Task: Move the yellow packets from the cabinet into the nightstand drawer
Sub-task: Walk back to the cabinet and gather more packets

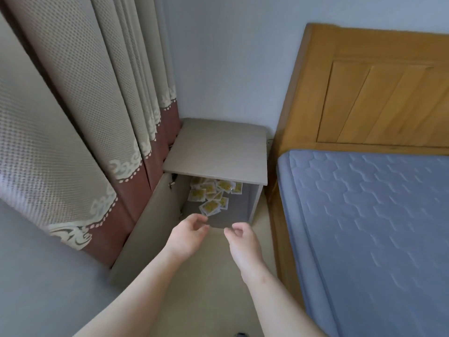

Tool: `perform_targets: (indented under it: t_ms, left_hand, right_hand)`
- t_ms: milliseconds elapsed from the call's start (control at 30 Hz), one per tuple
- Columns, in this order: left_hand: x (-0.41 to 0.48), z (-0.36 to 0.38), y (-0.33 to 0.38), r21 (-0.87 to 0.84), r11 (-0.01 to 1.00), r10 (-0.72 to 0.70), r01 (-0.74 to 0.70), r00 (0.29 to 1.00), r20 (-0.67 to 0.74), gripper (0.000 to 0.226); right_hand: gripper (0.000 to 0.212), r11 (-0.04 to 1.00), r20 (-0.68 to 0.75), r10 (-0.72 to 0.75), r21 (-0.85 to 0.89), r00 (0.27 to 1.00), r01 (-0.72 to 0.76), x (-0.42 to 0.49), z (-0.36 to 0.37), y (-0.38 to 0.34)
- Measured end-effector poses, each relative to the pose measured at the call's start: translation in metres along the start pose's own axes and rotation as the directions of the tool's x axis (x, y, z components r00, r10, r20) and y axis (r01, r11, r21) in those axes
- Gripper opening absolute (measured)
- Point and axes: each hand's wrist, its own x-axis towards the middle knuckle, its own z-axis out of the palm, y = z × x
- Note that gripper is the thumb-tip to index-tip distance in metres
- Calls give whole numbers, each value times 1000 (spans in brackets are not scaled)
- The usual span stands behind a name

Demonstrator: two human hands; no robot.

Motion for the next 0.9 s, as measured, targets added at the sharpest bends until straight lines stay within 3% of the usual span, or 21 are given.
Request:
perform_targets:
  t_ms: [433, 600, 900]
  left_hand:
    - [228, 23, -32, 32, 989, -149, 147, 986, 71, 30]
    - [306, 55, -88, 25, 973, -230, 229, 972, 46, 28]
    - [449, 158, -238, 203, 968, -158, 149, 987, 27, 30]
  right_hand:
    - [35, 968, 64, 120, -230, 991, -102, 224, 58, -2]
    - [35, 941, 111, 180, -308, 977, -139, 317, 96, 46]
    - [24, 854, 196, 68, -518, 978, 44, 490, 151, 199]
